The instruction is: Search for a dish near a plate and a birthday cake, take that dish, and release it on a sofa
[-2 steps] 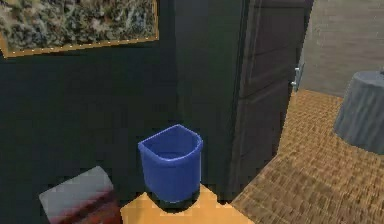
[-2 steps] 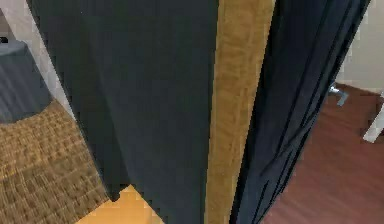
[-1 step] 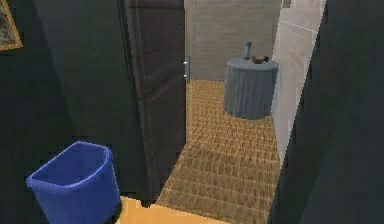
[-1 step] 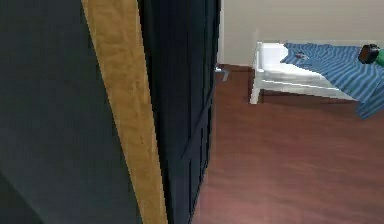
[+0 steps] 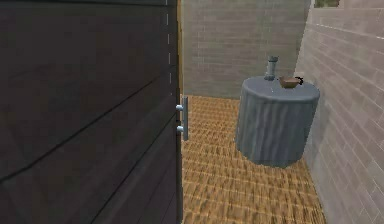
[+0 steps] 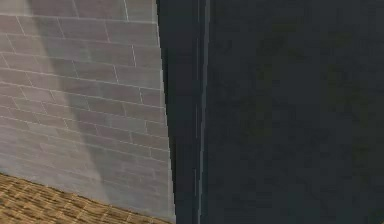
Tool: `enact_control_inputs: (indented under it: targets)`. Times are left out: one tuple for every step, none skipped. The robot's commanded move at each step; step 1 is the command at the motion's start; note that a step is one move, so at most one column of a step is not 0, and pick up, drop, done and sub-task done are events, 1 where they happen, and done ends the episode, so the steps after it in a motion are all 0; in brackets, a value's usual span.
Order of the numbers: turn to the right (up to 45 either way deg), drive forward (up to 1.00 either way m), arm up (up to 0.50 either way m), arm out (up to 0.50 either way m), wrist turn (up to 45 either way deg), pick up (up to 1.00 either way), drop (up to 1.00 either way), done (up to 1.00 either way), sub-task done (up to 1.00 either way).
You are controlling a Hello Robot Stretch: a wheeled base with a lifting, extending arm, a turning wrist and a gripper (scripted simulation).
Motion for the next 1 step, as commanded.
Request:
enact_control_inputs:
  targets:
    - [15.0,0.00,0.00,0.00,0.0,0.00,0.00,0.00,0.00]
